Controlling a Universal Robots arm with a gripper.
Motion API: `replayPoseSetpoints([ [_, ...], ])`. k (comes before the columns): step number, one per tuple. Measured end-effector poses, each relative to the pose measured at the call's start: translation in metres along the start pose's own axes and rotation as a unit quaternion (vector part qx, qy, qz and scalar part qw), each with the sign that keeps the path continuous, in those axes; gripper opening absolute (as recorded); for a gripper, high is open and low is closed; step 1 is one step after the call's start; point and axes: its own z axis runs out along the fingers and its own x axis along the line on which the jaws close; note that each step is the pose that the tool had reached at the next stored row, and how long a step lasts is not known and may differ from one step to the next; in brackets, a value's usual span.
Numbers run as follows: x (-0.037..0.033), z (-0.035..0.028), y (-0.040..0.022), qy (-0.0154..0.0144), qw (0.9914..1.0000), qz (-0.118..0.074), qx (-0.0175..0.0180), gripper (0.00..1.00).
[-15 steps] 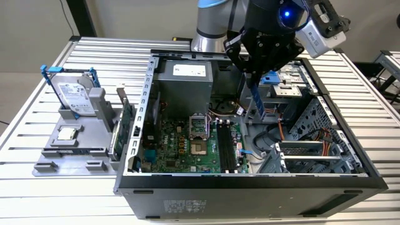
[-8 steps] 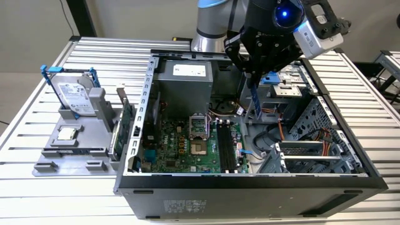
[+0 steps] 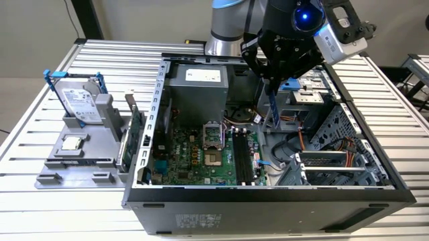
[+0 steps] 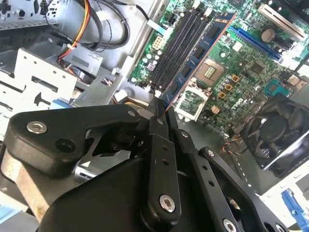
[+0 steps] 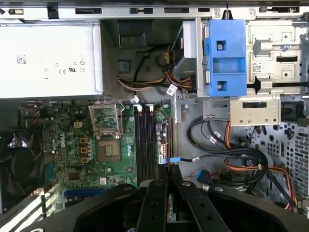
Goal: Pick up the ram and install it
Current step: 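Insert the ram into the slot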
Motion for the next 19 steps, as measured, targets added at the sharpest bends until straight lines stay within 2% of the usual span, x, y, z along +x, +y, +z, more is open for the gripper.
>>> replayPoseSetpoints([
  [4,-0.0014,0.0031,0.0000,0.0000,1.00000,-0.002,-0.0002,0.00],
  [10,-0.0033,0.0067,0.0000,0.0012,0.99982,-0.019,-0.0011,0.00],
  [13,-0.0039,0.0078,0.0000,0.0030,0.99979,-0.020,-0.0010,0.00],
  [19,-0.0039,0.0081,0.0000,0.0030,0.99979,-0.020,-0.0011,0.00],
])
